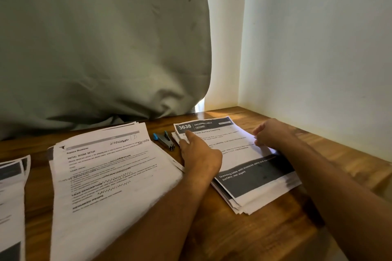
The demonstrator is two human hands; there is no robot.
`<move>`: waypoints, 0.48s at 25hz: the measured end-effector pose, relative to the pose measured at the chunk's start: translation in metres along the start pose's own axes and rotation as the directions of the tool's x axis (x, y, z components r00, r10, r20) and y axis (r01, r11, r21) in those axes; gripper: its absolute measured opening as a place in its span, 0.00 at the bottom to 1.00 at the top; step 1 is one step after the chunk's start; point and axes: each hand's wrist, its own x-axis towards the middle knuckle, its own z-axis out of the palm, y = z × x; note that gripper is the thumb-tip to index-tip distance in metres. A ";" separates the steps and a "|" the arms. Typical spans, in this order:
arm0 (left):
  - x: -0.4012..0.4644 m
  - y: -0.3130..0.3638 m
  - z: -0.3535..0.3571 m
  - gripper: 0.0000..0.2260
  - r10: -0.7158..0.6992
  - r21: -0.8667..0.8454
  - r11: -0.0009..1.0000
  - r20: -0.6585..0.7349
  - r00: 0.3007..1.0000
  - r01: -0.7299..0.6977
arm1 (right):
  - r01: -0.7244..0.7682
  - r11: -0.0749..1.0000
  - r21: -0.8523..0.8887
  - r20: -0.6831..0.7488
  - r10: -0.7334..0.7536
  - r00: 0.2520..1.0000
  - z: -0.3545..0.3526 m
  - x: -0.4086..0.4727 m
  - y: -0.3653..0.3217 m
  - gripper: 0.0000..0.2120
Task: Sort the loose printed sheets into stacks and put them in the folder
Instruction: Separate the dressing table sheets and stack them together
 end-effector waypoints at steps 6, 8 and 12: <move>-0.001 -0.001 0.001 0.32 -0.011 0.085 0.996 0.048 0.999 0.007 | -0.002 0.976 -0.219 -0.040 -0.007 0.999 0.006 -0.001 -0.010 0.14; -0.001 -0.003 0.001 0.34 -0.017 0.104 0.995 0.058 0.998 0.011 | -0.007 0.983 -0.185 -0.069 -0.006 0.998 0.007 -0.003 -0.010 0.13; -0.002 0.000 -0.001 0.34 0.003 0.110 0.994 0.026 1.000 -0.005 | 0.095 0.985 -0.146 -0.154 -0.117 0.981 0.012 -0.008 -0.018 0.11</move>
